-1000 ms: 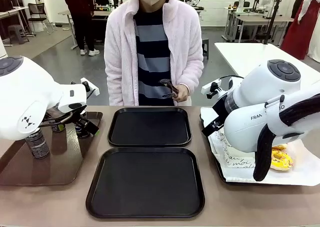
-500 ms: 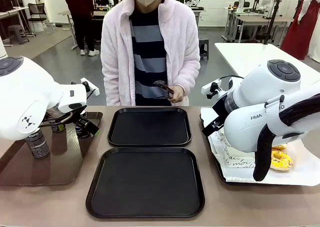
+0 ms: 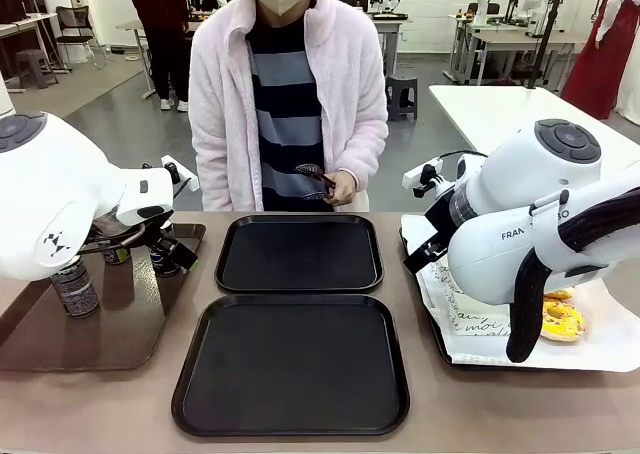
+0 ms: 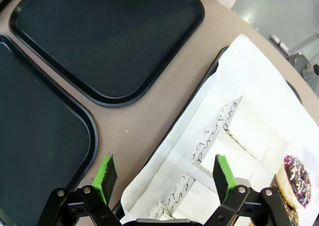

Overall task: Set up donuts and drinks on trays.
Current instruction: Pick up one Pepsi coke and place it on the Flat Tray.

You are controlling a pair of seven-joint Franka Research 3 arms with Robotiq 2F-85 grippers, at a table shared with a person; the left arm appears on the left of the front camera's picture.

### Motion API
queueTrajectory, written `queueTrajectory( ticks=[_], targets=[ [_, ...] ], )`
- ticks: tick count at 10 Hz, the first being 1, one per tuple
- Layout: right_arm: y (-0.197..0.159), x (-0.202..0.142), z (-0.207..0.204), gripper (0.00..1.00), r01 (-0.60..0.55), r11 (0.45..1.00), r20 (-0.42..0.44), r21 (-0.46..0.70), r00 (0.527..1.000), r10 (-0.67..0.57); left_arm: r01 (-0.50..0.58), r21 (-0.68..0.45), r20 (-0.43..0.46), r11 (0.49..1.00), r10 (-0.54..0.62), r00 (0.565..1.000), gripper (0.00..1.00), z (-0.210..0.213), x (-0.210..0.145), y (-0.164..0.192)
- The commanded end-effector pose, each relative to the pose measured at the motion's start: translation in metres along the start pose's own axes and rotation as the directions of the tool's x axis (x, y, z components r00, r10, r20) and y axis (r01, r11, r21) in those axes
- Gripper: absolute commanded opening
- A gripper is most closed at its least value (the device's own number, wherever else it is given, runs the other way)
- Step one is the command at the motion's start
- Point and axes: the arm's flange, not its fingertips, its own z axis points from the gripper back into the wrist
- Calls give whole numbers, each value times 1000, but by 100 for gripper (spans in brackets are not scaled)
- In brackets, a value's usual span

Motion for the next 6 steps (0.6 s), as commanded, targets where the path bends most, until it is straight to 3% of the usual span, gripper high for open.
queueTrajectory(
  ticks=[1,3,6],
  targets=[
    [0,0,0,100,0,1000,0,0,1000,0,0,0,0,1000,0,1000,100,0,0,0],
    [23,-12,61,100,-57,998,-76,-12,996,56,59,-78,-119,995,-68,991,100,58,-11,-26],
    [57,-62,147,100,-186,981,-295,-62,942,160,88,-133,-195,987,-114,974,100,118,-51,-39]
  ],
)
